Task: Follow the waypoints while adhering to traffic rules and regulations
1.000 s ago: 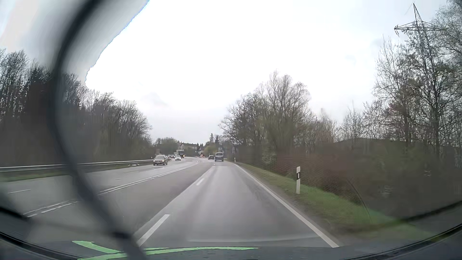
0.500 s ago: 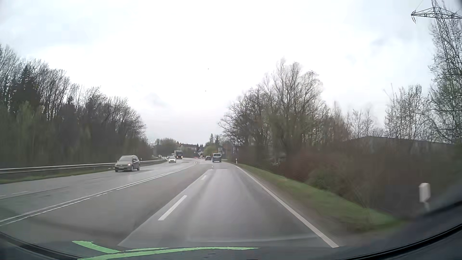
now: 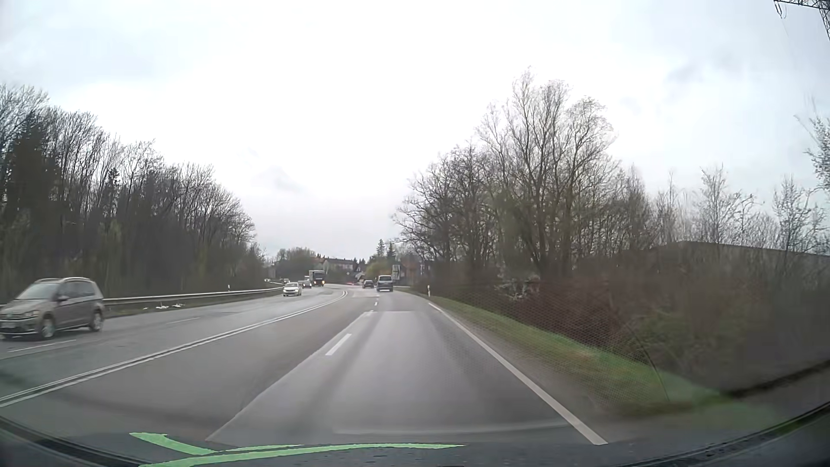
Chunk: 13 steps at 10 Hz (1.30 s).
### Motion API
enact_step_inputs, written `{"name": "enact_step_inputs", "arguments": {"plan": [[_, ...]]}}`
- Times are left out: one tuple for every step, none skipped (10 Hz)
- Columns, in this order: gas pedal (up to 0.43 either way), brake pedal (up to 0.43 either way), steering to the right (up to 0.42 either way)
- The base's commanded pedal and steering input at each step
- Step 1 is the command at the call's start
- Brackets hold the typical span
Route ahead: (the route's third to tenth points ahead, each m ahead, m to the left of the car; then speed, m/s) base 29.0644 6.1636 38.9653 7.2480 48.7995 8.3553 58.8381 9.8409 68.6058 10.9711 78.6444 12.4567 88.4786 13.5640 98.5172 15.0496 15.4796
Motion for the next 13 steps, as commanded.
{"name": "enact_step_inputs", "arguments": {"plan": [[0.22, 0.0, -0.001], [0.22, 0.0, -0.001], [0.22, 0.0, -0.001], [0.22, 0.0, -0.001], [0.22, 0.0, -0.001], [0.22, 0.0, -0.003], [0.22, 0.0, -0.005], [0.22, 0.0, -0.008], [0.22, 0.0, -0.008], [0.22, 0.0, -0.008], [0.22, 0.0, -0.007], [0.22, 0.0, -0.008], [0.22, 0.0, -0.008]]}}
